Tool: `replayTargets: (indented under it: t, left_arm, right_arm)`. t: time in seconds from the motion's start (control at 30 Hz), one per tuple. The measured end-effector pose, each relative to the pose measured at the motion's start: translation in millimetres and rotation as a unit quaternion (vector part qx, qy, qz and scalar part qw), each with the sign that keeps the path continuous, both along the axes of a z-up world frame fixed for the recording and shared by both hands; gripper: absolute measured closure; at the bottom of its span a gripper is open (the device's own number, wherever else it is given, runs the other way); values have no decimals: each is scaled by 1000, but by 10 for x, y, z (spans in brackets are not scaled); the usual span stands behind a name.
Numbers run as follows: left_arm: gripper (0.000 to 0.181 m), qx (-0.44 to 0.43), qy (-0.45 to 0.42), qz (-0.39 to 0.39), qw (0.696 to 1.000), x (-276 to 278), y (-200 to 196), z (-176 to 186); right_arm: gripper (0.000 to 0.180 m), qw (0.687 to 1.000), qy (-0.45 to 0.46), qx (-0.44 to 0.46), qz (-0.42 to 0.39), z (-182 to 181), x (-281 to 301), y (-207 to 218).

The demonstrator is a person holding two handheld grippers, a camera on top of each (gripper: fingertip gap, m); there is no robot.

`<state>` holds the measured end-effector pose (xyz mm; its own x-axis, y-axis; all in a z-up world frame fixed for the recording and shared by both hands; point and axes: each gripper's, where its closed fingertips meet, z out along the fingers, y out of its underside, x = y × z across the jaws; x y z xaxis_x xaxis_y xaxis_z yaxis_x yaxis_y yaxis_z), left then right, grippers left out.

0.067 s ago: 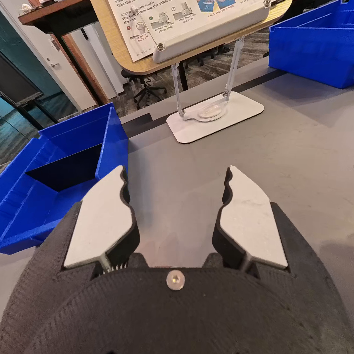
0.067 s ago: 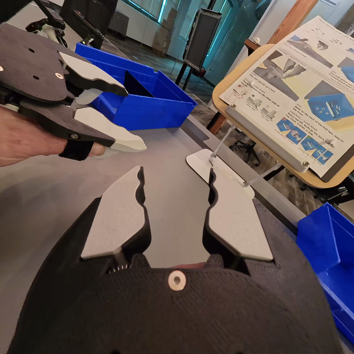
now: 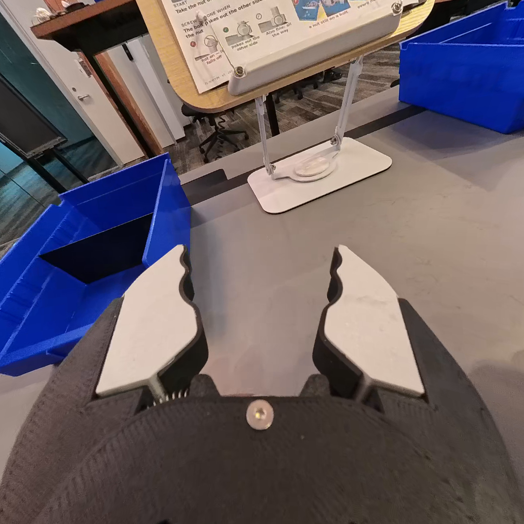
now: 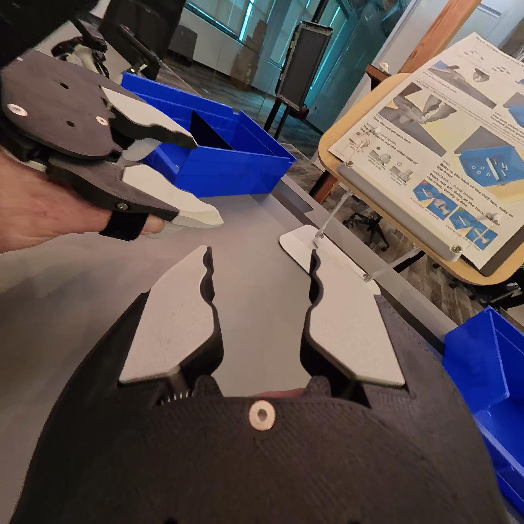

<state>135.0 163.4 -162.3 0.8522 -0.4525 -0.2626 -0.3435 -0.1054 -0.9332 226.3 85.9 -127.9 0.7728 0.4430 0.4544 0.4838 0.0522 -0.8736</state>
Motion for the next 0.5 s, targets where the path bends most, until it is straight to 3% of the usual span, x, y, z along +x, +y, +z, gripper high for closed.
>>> replayTargets:
  t: [0.13,0.23,0.3,0.5]
  left_arm:
    - [87,0,7,3,1000,-17,19,-11]
    - [88,-1,22,3,1000,-32,28,-27]
    - [89,9,35,3,999,-35,24,-11]
    - [95,9,46,-7,999,-5,10,-4]
  right_arm:
    - [114,999,-8,10,46,63,-158,-120]
    - [118,991,-25,15,129,91,-361,-335]
    - [105,981,-49,-14,189,21,-502,-506]
    - [100,949,-93,-2,303,59,-798,-981]
